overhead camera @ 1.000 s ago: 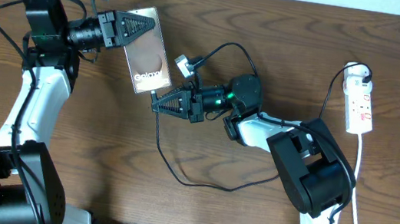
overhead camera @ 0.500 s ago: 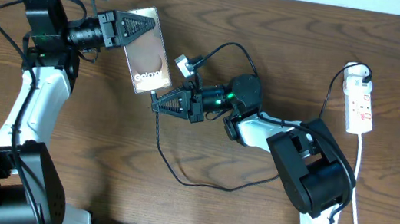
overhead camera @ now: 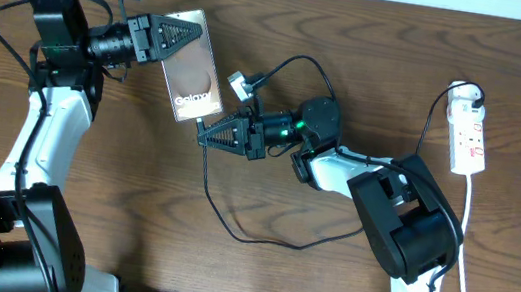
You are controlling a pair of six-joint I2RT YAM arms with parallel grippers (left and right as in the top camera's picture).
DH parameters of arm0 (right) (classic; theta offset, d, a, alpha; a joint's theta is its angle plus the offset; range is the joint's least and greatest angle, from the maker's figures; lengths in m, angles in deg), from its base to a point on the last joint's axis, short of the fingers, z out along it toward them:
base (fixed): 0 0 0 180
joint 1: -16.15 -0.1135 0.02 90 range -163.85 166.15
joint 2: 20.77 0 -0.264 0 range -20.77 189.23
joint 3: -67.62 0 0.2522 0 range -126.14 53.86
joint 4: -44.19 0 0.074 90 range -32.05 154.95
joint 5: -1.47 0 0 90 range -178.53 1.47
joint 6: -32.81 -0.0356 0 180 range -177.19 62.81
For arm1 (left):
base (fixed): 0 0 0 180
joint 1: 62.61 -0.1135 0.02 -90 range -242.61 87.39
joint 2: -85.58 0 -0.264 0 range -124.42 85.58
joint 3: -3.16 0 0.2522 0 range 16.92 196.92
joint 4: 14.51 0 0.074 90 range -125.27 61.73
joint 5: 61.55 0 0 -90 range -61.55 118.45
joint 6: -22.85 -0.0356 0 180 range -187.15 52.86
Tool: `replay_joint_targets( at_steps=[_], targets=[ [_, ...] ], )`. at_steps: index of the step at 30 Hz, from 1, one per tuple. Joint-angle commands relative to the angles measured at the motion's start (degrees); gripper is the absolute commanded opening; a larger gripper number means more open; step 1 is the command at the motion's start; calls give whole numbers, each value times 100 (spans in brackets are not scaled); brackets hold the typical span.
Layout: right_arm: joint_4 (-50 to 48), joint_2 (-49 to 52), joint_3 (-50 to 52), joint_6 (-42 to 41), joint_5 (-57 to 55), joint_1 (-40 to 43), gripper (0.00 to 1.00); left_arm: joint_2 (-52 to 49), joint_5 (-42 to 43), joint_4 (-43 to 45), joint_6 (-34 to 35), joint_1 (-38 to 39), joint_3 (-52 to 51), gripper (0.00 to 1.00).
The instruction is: Plug charger to phone and switch on socket
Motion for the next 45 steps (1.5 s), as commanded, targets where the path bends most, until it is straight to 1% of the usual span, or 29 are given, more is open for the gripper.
replay_joint_targets(
  at_steps=[1, 42, 45],
  targets=[
    [-42, 35, -92, 61, -210, 48, 1, 2, 243, 22, -57, 39, 42, 7],
    [-37, 35, -92, 61, -212, 111, 1, 2, 286, 20, -57, -24, 42, 7],
    [-39, 35, -92, 61, -258, 109, 1, 2, 380, 20, -90, -24, 39, 7]
  ],
)
